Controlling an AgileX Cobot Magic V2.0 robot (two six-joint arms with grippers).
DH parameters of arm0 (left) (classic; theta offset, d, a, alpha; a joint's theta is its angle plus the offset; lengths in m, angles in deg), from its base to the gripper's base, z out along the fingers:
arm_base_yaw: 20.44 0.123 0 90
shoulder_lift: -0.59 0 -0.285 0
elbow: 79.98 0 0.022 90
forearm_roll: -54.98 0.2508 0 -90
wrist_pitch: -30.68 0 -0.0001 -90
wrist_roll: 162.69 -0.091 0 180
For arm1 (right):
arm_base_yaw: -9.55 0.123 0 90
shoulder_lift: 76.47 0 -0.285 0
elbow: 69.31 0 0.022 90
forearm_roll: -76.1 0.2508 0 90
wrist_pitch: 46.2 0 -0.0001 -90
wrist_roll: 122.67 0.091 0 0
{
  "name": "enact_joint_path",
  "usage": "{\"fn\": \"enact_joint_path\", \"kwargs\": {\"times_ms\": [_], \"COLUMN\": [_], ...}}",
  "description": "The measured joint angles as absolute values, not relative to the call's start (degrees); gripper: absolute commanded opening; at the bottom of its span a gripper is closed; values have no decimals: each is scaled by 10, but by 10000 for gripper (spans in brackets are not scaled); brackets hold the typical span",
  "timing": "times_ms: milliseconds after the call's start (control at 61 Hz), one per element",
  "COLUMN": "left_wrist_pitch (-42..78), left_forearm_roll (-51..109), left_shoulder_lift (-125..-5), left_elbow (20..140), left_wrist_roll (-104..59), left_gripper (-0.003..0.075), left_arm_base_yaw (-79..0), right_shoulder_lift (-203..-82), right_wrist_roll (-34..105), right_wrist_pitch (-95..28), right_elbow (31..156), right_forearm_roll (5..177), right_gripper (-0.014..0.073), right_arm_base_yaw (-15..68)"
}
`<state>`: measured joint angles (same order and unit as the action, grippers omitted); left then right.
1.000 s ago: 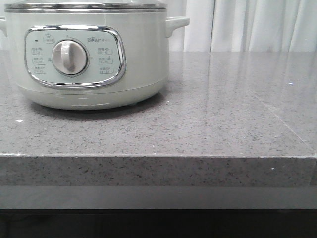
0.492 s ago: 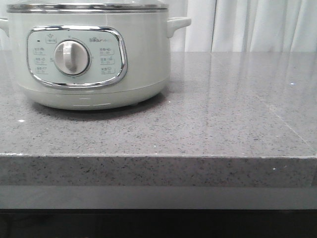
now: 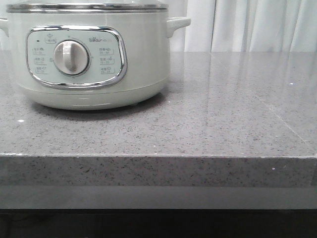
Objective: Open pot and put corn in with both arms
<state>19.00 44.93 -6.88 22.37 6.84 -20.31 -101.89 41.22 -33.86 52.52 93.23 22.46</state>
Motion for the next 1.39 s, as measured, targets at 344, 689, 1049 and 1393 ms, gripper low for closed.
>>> {"fn": "enact_joint_path", "kwargs": {"times_ms": [344, 689, 1049, 1393], "left_wrist_pitch": [190, 190, 190, 190], "left_forearm_roll": [448, 447, 447, 447], "left_shoulder_lift": [-69, -69, -69, -69], "left_elbow": [224, 224, 224, 224], "left_wrist_roll": [70, 70, 70, 70], "left_gripper": [-18, -18, -18, -18], "left_arm_base_yaw": [-203, -203, -203, -203], "right_shoulder_lift": [-1019, -1019, -1019, -979], "right_wrist_roll": [412, 412, 412, 448], "right_wrist_pitch": [-338, -338, -338, -383], "right_elbow": [525, 525, 525, 448], "right_forearm_roll": [932, 932, 932, 896], "right_gripper": [-68, -68, -68, -68], "right_arm_base_yaw": [225, 225, 225, 186]}}
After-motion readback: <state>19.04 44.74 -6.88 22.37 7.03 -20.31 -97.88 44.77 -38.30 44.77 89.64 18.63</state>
